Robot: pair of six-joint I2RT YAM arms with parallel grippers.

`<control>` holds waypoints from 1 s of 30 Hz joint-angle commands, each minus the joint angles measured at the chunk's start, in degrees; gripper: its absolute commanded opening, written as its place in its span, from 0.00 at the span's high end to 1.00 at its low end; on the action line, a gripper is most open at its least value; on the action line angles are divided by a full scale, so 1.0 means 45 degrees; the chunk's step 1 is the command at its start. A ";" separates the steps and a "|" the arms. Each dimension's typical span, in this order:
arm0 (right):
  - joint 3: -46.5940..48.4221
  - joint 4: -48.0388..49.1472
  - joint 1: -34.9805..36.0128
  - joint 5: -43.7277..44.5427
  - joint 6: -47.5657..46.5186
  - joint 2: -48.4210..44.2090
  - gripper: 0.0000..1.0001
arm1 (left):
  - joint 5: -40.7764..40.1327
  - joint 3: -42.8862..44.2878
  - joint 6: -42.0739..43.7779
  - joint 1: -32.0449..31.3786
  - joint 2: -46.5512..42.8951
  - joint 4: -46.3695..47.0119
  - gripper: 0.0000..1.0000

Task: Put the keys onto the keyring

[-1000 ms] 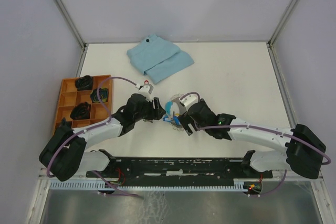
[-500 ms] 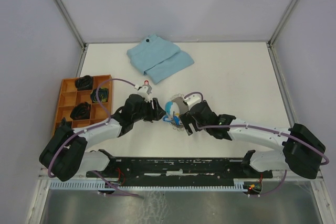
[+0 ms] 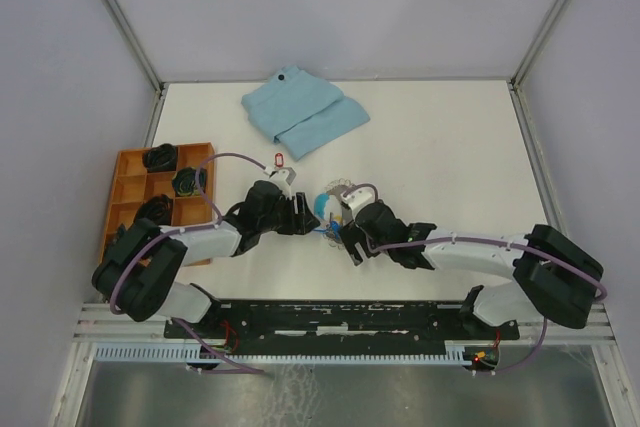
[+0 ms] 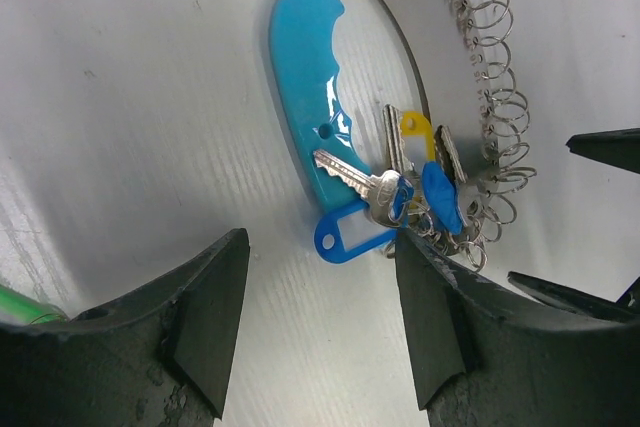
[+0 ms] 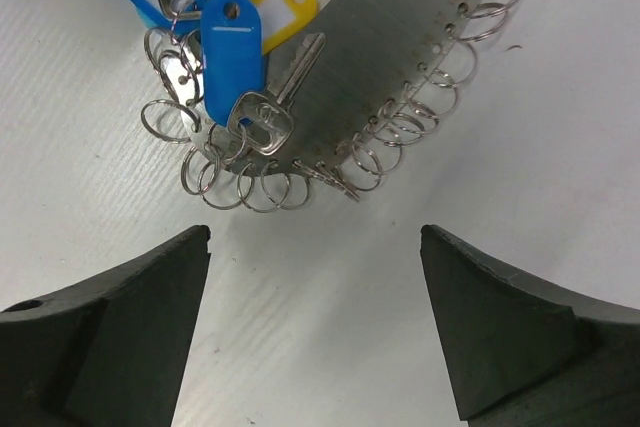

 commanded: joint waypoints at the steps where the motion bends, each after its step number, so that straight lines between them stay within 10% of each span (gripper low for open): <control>1: 0.0216 0.0885 0.0355 0.0187 0.0132 0.0790 0.08 | 0.0450 0.0465 -0.0651 0.0039 0.0369 0.0922 0.33; 18: 0.0711 0.1089 0.0489 0.1032 0.0440 0.2098 0.20 | 0.0655 0.0039 -0.0929 -0.0055 0.1163 0.1645 0.36; 30: 0.1199 0.0890 0.0481 0.1187 0.0103 0.1530 0.54 | 0.0499 -0.0004 -0.0869 -0.0057 0.1560 0.1717 0.40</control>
